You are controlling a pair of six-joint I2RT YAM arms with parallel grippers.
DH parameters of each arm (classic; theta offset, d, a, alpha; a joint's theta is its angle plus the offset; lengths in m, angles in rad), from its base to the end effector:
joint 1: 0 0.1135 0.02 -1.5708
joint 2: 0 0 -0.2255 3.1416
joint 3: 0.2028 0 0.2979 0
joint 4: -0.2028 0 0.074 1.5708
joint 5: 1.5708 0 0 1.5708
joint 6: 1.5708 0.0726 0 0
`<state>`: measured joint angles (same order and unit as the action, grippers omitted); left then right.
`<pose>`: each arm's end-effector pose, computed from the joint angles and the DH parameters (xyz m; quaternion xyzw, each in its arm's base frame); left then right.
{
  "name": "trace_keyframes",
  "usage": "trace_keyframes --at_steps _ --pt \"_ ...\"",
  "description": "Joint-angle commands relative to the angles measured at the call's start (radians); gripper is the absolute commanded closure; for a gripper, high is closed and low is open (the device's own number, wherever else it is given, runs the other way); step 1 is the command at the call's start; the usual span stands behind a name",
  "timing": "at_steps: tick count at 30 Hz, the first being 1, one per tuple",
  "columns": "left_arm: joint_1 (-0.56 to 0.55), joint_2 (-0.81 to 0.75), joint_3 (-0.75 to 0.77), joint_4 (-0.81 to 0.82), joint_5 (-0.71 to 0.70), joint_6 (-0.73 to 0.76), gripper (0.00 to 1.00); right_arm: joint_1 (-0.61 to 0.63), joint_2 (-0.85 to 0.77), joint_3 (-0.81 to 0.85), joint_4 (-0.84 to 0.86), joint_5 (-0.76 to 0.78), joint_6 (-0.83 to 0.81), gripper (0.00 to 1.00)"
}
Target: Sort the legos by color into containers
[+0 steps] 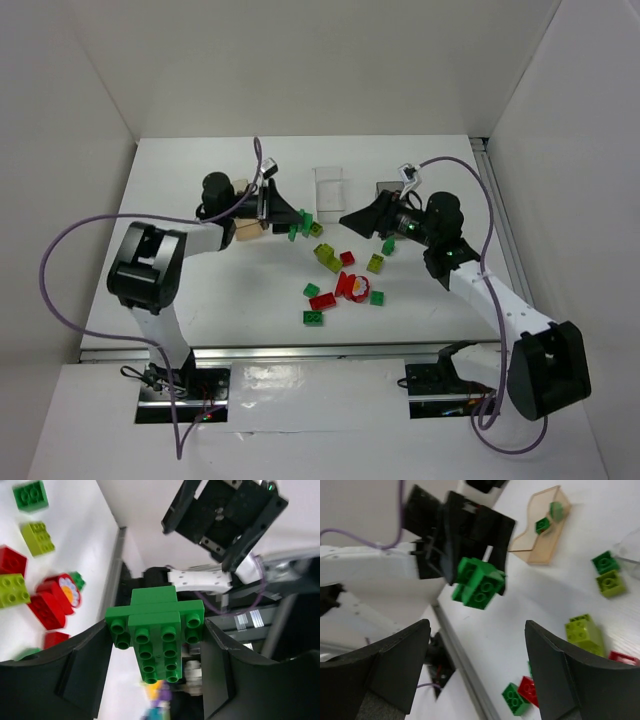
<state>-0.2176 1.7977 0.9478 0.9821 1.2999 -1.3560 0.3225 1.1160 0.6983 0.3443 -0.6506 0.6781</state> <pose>0.3765 -0.1549 0.1659 0.1008 0.6872 -0.7056 0.1406 0.3118 0.1505 0.2429 -0.0913 0.7217 0.5148 0.4536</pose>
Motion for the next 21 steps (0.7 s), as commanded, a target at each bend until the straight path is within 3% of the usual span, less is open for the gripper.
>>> trace_keyframes --at_steps 1,3,8,15,21 --pt "0.007 0.103 0.026 0.74 0.046 -0.426 0.96 -0.008 0.066 0.009 0.309 -0.202 0.178 0.17" --pt "0.007 0.19 0.054 0.861 0.035 -0.555 1.0 0.039 0.116 0.038 0.309 -0.202 0.172 0.17" --pt "0.007 0.203 0.074 0.862 0.013 -0.542 1.0 0.073 0.163 0.066 0.289 -0.173 0.163 0.1" --pt "0.007 0.183 0.094 0.853 0.022 -0.542 1.0 0.073 0.251 0.041 0.386 -0.158 0.313 0.13" --pt "0.007 0.163 0.074 0.853 0.032 -0.532 1.0 0.082 0.298 0.059 0.386 -0.146 0.344 0.16"
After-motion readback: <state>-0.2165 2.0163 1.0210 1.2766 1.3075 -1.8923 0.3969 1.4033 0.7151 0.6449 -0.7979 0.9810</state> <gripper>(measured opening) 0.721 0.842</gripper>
